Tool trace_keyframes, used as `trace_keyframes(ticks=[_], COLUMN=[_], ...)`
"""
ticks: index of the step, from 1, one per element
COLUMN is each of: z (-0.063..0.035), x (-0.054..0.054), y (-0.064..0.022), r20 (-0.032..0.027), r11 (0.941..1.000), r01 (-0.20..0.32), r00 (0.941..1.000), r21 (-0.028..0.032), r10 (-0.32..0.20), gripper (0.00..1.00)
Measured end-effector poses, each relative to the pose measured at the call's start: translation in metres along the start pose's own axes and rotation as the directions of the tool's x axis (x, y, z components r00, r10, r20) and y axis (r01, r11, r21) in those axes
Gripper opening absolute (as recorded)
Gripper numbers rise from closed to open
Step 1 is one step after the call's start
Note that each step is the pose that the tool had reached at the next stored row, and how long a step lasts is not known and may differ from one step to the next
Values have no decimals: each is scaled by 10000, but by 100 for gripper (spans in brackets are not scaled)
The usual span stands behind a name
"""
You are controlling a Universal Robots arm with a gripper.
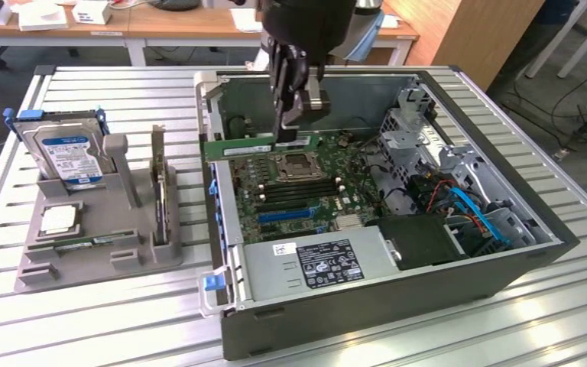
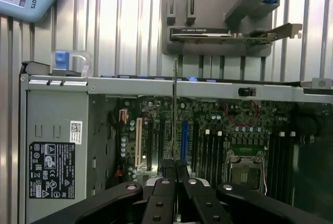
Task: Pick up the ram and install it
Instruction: 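Pick up the ram and move it above insertion slot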
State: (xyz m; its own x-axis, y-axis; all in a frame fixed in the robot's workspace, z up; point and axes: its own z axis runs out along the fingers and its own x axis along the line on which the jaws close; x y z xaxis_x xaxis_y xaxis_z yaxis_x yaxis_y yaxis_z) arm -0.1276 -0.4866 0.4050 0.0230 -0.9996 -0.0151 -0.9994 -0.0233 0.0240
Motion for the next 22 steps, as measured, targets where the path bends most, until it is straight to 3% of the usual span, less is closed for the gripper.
trace_keyframes(ticks=[8,22], z=[-4,-9], x=[4,9], y=[-158,-507], r20=[1,1], r11=[10000,10000], r01=[-1,0], r00=[10000,10000], r21=[0,0], r10=[1,0], gripper=[11,11])
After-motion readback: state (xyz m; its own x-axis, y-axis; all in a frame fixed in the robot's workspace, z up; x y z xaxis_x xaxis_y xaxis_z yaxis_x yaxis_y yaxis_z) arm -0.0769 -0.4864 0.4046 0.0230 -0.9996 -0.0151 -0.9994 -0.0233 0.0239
